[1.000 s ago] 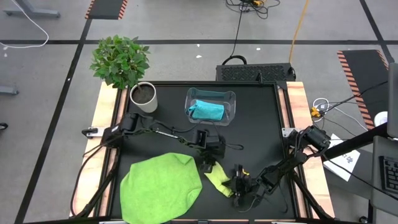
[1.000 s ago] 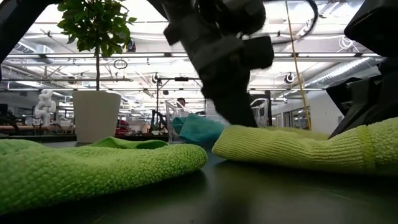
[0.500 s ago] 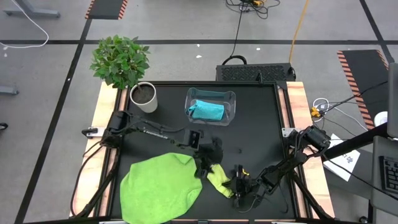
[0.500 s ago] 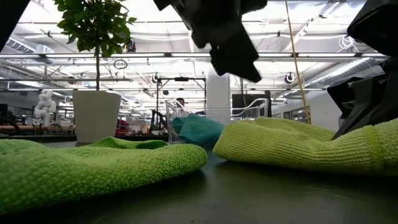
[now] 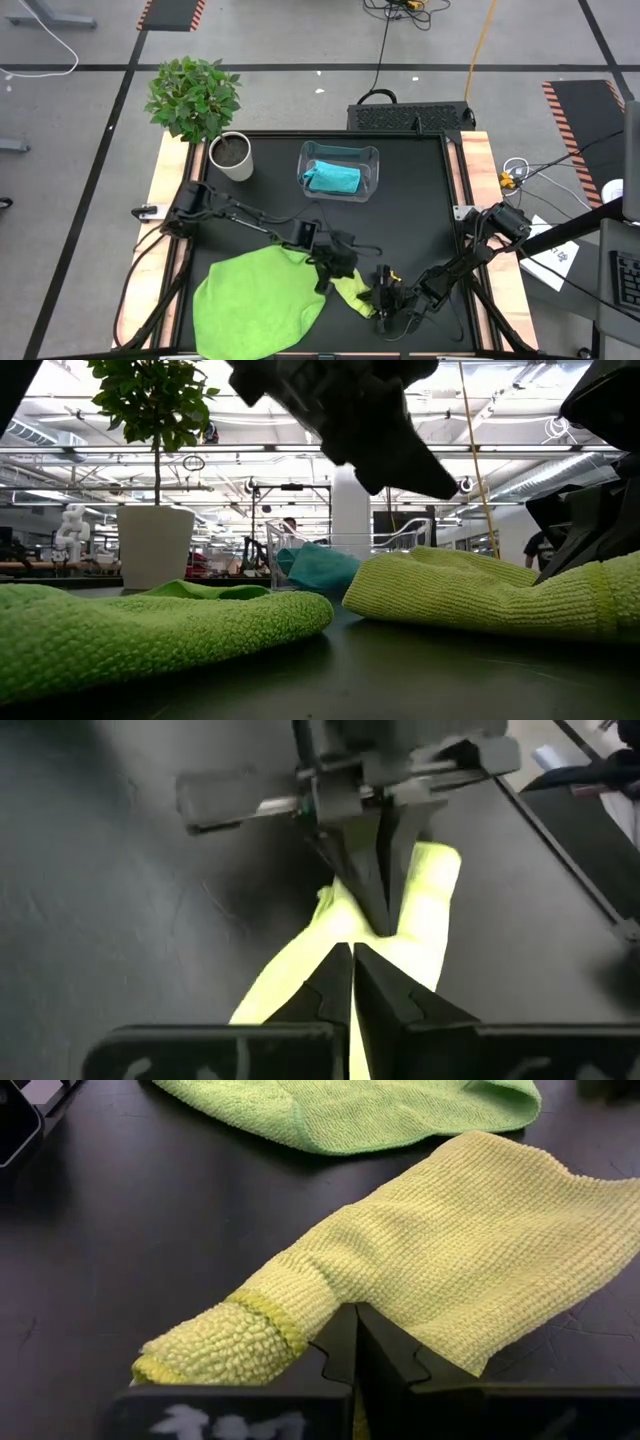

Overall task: Fold microfiber towels
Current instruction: Fold the light green towel

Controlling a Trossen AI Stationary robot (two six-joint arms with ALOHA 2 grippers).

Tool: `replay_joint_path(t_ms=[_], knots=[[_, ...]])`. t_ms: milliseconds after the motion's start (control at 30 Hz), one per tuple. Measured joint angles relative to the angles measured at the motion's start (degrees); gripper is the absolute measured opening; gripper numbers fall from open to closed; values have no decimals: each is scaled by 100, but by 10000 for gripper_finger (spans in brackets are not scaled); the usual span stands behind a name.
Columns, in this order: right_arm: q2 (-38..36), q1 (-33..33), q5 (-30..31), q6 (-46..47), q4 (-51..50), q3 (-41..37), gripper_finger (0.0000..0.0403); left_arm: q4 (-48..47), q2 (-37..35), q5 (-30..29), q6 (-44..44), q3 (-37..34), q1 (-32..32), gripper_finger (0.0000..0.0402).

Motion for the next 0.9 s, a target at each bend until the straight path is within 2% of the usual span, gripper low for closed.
replay_joint_path(t_ms=[100, 400, 800, 900], knots=[[0, 0, 0, 1, 0, 0, 0, 310, 0, 0, -196, -328, 53, 5], [0, 0, 2, -65, 0, 1, 0, 1999, 2, 87, -795, -1415, 104, 4], [0, -13, 2, -153, 37, 2, 0, 2455, 0, -248, -1331, -2037, 135, 3], [0, -12, 2, -424, 78, 2, 0, 2694, 31, -267, -1414, -2180, 139, 4]])
